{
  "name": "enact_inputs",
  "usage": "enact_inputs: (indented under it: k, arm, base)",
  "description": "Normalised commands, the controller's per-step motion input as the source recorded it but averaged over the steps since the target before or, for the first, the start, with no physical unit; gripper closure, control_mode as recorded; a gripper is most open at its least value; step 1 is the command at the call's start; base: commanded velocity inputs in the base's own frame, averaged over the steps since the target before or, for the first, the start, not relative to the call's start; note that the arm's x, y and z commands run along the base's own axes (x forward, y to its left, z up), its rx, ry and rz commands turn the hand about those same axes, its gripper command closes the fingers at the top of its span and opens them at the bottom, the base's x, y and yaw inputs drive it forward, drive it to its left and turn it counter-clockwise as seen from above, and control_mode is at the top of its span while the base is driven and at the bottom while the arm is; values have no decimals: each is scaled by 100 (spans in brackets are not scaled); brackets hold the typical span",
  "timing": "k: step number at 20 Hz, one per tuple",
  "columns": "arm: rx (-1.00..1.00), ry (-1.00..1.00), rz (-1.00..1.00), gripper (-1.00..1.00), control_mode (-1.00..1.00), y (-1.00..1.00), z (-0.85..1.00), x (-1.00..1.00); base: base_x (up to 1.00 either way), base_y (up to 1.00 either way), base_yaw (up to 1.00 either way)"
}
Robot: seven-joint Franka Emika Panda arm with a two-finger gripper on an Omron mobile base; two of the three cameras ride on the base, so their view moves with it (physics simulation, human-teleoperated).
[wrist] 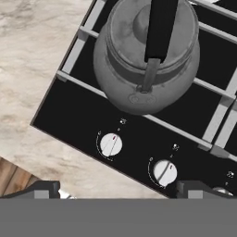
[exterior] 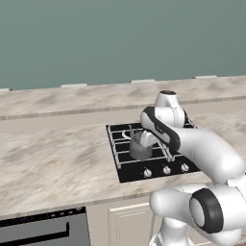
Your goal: The kettle is done boiling. Turn off the stove, then wait for 300 timesteps before moving the kettle to the dining table.
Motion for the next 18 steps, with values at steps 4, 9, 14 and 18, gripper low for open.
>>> enact_inputs:
  k: [4, 9, 14, 18]
  arm:
    - [0, 0, 0, -100, -100, 9, 0, 13]
    - [0, 0, 0, -100, -100, 9, 0, 14]
    - [0, 0, 0, -100, -100, 1, 0, 14]
    - [0, 0, 0, -100, -100, 2, 0, 18]
  base:
    - [0, 0, 0]
    - [0, 0, 0]
    - [0, 0, 0]
    - [0, 0, 0]
